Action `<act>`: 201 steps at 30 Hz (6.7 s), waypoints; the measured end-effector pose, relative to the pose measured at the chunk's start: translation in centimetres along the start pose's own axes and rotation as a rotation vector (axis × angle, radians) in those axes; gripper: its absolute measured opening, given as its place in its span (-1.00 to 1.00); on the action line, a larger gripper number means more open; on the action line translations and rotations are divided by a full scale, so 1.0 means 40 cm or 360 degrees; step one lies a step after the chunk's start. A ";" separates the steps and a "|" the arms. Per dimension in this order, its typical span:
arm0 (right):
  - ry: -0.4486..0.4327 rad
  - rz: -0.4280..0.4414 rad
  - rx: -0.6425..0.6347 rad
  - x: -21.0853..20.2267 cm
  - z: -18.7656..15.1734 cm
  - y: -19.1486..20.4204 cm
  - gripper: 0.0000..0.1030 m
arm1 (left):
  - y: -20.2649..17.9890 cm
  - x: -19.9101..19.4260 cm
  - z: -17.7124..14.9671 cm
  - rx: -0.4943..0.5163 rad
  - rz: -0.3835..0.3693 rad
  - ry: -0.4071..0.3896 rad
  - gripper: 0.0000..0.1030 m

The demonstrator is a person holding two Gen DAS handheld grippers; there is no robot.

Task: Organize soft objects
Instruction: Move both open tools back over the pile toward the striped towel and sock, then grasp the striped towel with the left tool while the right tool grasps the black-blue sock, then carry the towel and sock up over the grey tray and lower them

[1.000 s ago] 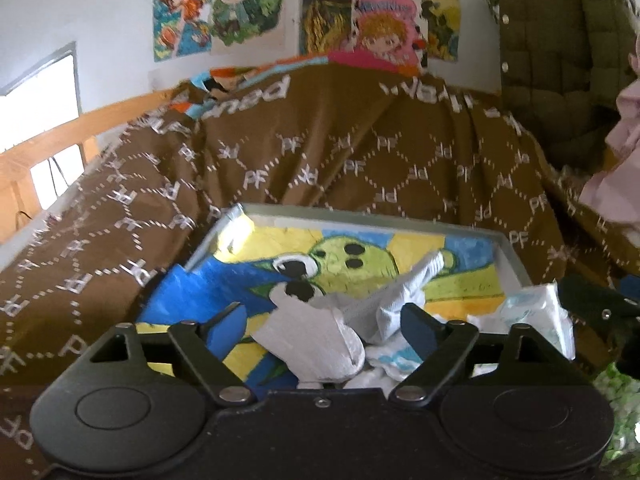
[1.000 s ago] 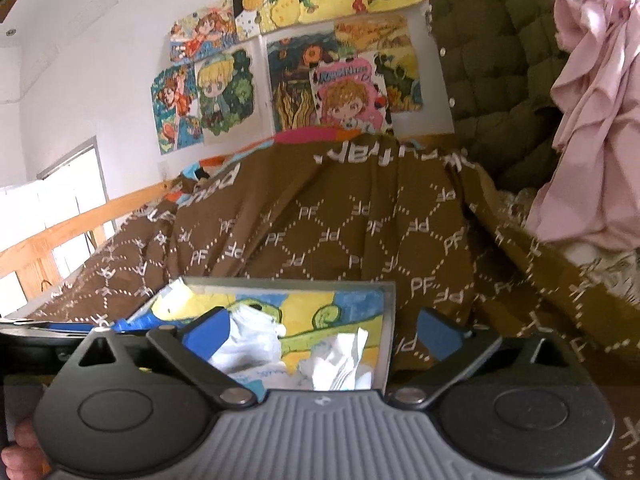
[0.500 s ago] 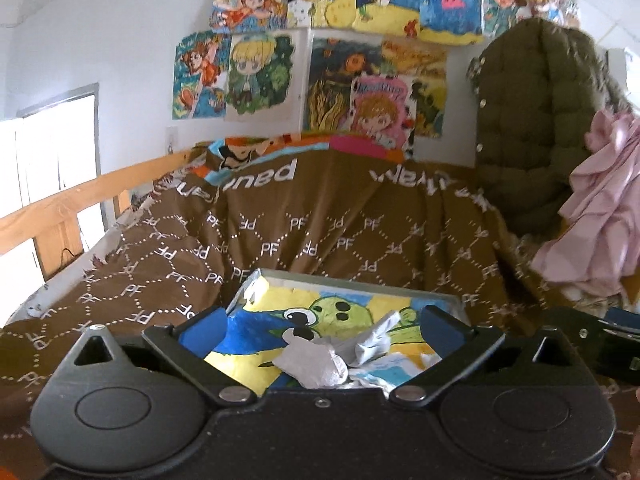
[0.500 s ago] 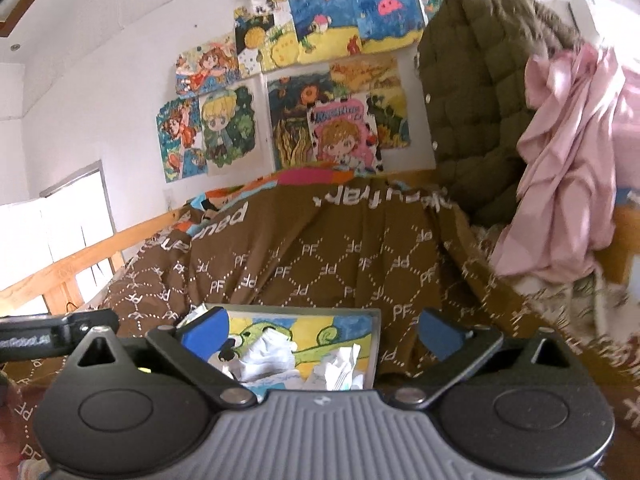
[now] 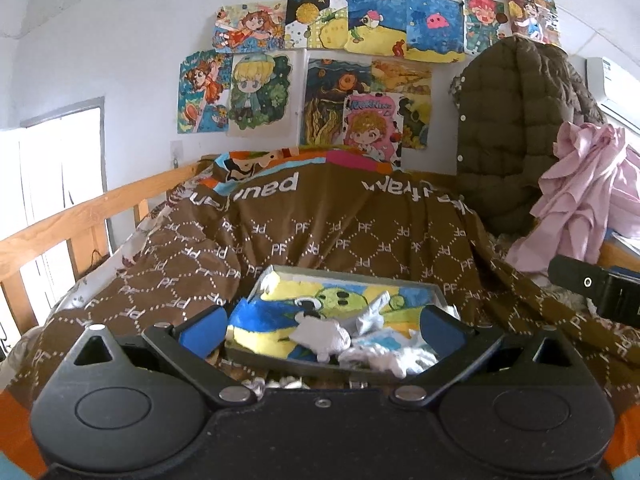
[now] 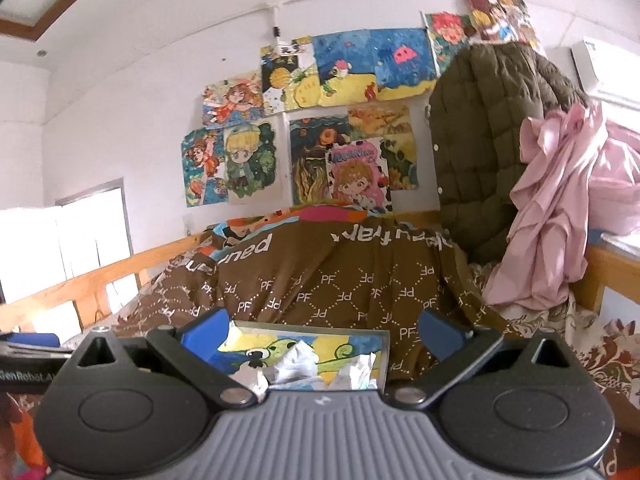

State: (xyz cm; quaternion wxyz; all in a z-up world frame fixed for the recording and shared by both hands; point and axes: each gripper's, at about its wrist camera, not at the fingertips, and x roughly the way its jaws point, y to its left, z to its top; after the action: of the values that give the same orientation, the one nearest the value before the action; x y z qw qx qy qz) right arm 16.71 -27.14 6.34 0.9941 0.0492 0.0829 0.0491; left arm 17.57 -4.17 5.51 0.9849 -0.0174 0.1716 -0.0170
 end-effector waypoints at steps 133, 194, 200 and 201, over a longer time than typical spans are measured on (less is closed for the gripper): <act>0.0635 0.0390 0.0296 0.030 -0.310 0.183 -0.83 | 0.141 -0.026 -0.219 -0.0052 -0.0357 0.0788 -0.53; 0.0363 0.0360 0.0568 0.611 -0.248 -0.136 -0.80 | -0.022 0.716 -0.077 -0.0241 -0.0050 0.0518 -0.48; 0.0408 0.0352 0.0569 0.613 -0.255 -0.133 -0.74 | -0.024 0.722 -0.087 -0.0239 -0.0053 0.0537 -0.44; 0.0419 0.0349 0.0567 0.615 -0.255 -0.132 -0.71 | -0.024 0.723 -0.089 -0.0236 -0.0050 0.0542 -0.43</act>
State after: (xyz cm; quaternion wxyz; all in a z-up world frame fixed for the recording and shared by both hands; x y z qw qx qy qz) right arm 39.59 -28.86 -8.18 0.9392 0.2256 0.2131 0.1471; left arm 43.52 -6.39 -7.57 0.9373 -0.0894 0.3362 -0.0224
